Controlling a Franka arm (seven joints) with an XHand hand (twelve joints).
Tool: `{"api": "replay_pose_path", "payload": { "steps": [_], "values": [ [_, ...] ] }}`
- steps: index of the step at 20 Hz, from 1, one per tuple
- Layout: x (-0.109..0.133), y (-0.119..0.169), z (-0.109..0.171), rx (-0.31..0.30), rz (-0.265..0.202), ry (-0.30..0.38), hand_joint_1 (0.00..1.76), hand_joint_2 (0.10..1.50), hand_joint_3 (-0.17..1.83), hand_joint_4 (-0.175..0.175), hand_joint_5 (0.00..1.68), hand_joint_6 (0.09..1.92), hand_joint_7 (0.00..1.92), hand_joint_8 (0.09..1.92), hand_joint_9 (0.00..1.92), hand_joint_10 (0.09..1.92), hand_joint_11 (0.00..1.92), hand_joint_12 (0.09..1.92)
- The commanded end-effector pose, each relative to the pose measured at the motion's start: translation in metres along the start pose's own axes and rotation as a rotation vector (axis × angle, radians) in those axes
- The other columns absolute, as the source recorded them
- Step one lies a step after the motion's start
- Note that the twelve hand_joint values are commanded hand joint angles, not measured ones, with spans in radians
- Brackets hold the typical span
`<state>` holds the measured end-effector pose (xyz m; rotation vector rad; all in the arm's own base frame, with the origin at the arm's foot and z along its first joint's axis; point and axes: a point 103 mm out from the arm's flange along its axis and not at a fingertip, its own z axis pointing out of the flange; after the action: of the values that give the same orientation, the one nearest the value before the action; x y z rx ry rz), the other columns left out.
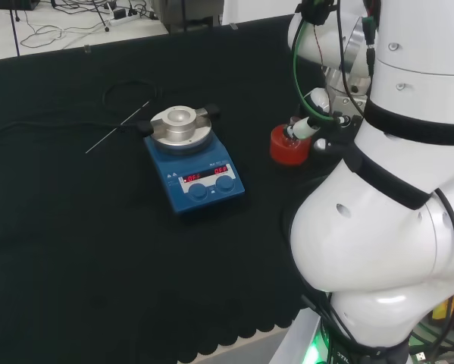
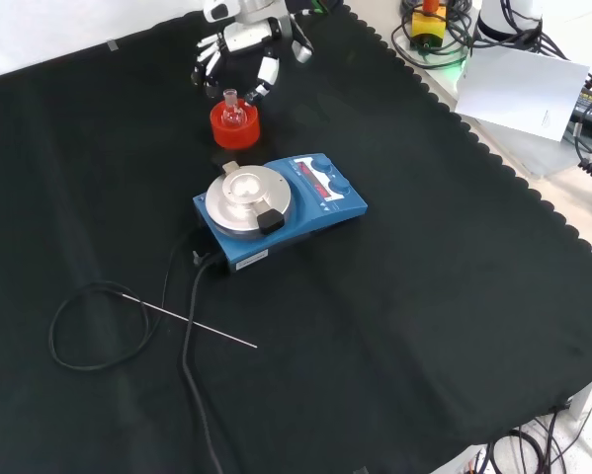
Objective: Pick up the round-bottom flask.
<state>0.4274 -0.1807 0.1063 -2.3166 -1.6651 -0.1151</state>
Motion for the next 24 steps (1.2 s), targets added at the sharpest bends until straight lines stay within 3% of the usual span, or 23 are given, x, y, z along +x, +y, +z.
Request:
{"api": "replay_pose_path", "payload": {
  "steps": [1,14,18,24],
  "values": [
    [0.003,0.002,0.004,0.001,0.015,-0.011,0.87,0.63,0.59,-0.032,0.71,0.67,0.26,0.7,0.44,0.69,0.04,1.43],
    [-0.005,0.01,0.0,-0.024,0.036,-0.027,0.88,0.66,0.59,-0.034,0.85,0.75,0.27,0.71,0.46,0.69,0.06,1.42],
    [-0.005,0.011,-0.001,-0.024,0.034,-0.027,0.89,0.67,0.59,-0.037,0.95,0.77,0.29,0.71,0.48,0.68,0.08,1.41],
    [-0.001,0.013,0.0,-0.016,0.022,-0.012,0.89,0.67,0.59,-0.039,0.98,0.77,0.29,0.72,0.49,0.68,0.09,1.41]
  ]
}}
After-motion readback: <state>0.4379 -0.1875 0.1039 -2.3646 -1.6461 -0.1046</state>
